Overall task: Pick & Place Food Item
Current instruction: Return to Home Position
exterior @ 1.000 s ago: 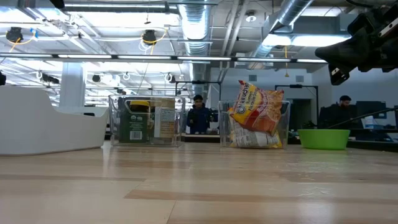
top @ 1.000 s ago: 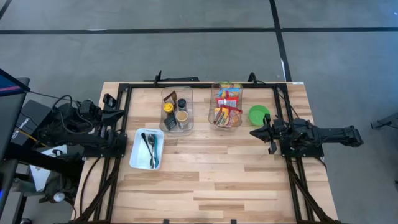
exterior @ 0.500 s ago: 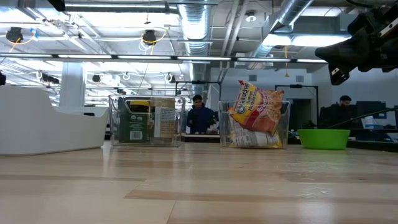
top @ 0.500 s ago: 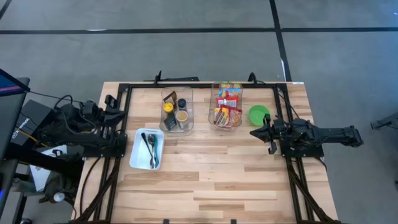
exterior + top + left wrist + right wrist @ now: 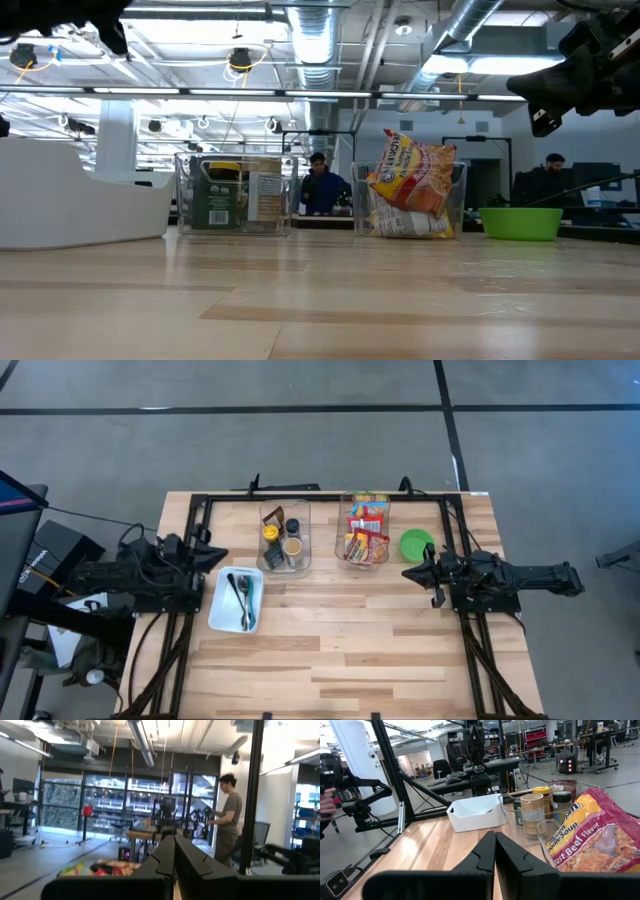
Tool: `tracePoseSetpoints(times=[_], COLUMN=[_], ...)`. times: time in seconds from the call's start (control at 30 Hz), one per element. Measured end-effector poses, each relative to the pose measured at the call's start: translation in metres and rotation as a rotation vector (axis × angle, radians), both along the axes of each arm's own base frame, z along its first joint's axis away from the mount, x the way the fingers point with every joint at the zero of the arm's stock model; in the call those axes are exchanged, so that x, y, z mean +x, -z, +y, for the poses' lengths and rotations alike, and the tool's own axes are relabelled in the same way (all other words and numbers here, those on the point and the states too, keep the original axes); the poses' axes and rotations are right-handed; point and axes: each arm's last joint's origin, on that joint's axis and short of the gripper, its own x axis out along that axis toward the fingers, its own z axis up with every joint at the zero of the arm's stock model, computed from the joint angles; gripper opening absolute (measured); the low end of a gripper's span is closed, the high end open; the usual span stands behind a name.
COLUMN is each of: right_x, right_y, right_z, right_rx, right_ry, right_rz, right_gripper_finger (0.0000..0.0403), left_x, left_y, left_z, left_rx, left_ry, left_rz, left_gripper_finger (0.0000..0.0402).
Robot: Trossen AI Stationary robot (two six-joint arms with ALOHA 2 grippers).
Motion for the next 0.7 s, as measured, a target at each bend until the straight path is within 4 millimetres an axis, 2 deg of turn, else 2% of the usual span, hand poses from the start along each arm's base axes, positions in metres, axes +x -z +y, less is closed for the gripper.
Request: tracePoseSetpoints(times=[0.7], right_x=[0.0], right_y=[0.0], right_z=[0.0], right_rx=[0.0], right_ry=[0.0], right_rz=[0.0], right_gripper_finger=[0.0005], left_x=[0.021], left_y=[0.062], left_z=[-0.001], left_rx=[-0.002], left_ry=[0.001], left_rz=[0.105], left_gripper_finger=[0.0003])
